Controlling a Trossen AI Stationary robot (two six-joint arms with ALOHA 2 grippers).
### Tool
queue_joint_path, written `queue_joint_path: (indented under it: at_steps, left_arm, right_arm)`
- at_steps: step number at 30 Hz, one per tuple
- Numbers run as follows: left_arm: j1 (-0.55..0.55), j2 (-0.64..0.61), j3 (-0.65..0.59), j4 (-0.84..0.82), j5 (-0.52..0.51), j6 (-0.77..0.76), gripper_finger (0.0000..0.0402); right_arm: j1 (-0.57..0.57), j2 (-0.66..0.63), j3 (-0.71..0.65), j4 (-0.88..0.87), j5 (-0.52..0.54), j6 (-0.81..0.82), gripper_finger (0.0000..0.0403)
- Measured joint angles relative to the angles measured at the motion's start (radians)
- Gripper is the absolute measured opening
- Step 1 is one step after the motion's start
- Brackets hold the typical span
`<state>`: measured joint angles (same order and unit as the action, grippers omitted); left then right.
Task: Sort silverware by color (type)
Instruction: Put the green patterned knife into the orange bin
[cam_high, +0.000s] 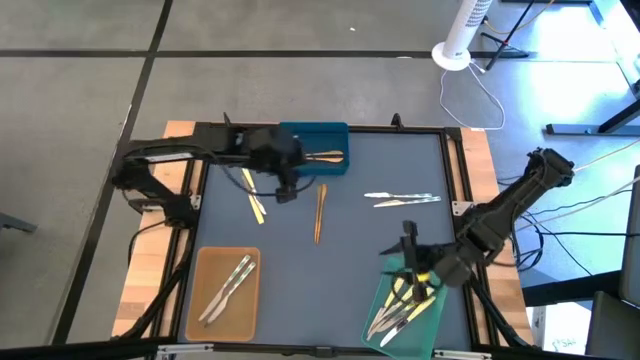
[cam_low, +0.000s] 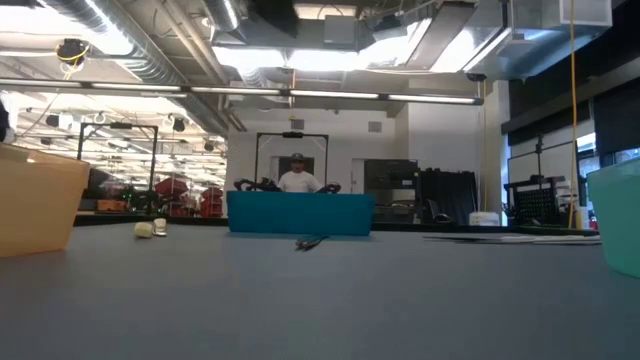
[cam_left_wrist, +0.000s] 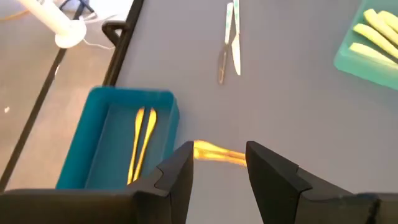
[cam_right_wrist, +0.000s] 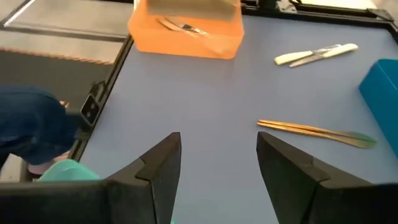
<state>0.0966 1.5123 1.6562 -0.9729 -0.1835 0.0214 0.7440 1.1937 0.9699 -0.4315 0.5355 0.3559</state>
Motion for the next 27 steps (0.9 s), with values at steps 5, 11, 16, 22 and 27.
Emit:
queue_joint_path:
  at_steps: [5, 11, 16, 22, 27]
  left_arm:
    - [-0.088, -0.108, -0.014, -0.052, -0.078, -0.089, 0.0141]
    - [-0.213, -0.250, -0.143, -0.033, -0.167, -0.213, 0.0141]
    - [-0.303, -0.340, -0.304, 0.023, -0.225, -0.346, 0.0141]
    - [-0.362, -0.377, -0.488, 0.102, -0.261, -0.438, 0.0141]
    - [-0.374, -0.369, -0.590, 0.163, -0.269, -0.465, 0.0141]
  right_arm:
    - [-0.073, -0.061, 0.000, -0.056, -0.034, -0.024, 0.0200]
    - [-0.168, -0.121, 0.000, -0.237, -0.082, -0.023, 0.0200]
    - [-0.271, -0.138, 0.000, -0.420, -0.123, -0.024, 0.0200]
    - [-0.398, -0.138, 0.000, -0.660, -0.155, -0.024, 0.0200]
    - [-0.491, -0.138, 0.000, -0.726, -0.155, -0.029, 0.0200]
